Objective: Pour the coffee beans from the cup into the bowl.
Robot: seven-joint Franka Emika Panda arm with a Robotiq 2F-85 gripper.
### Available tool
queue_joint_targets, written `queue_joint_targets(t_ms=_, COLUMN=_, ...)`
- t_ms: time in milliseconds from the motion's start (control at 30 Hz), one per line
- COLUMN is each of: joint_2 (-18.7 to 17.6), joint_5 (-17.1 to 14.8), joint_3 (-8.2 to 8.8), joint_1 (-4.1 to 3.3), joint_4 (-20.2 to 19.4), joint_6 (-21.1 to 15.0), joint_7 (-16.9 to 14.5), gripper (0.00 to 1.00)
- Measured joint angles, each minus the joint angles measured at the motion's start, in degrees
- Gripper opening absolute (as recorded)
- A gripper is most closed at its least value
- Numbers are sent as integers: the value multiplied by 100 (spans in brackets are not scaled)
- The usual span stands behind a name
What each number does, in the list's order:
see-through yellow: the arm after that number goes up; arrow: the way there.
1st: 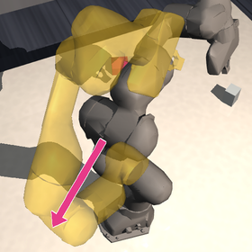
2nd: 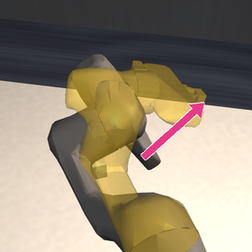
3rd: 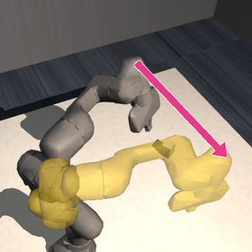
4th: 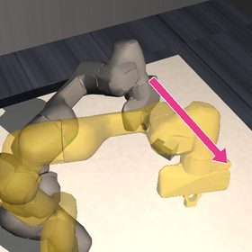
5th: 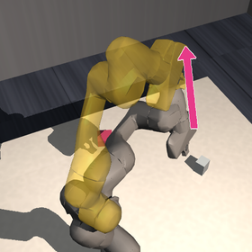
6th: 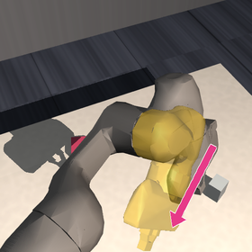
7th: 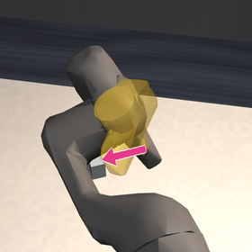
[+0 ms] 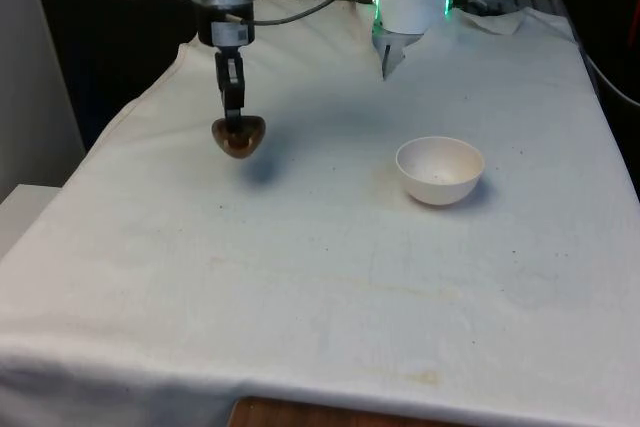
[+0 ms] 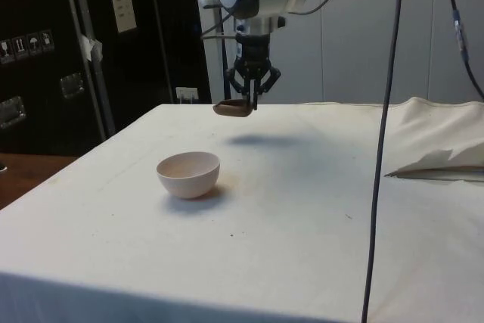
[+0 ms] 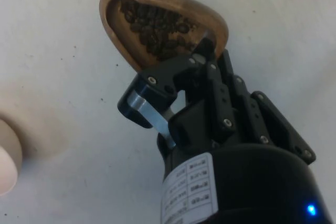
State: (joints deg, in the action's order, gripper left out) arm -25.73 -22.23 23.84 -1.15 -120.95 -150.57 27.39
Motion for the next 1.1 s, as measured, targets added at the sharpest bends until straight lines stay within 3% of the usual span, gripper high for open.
queue_joint_targets(t_ms=633, joint_2=413, joint_5=286, joint_3=-201, joint_1=-149, joint_4=-321, joint_6=11, joint_7=40, gripper=0)
queue_joint_targets(t_ms=1100, joint_2=796, joint_5=922, joint_3=-361, joint_1=-206, joint_4=-390, joint_6=275, joint_7=395, gripper=0)
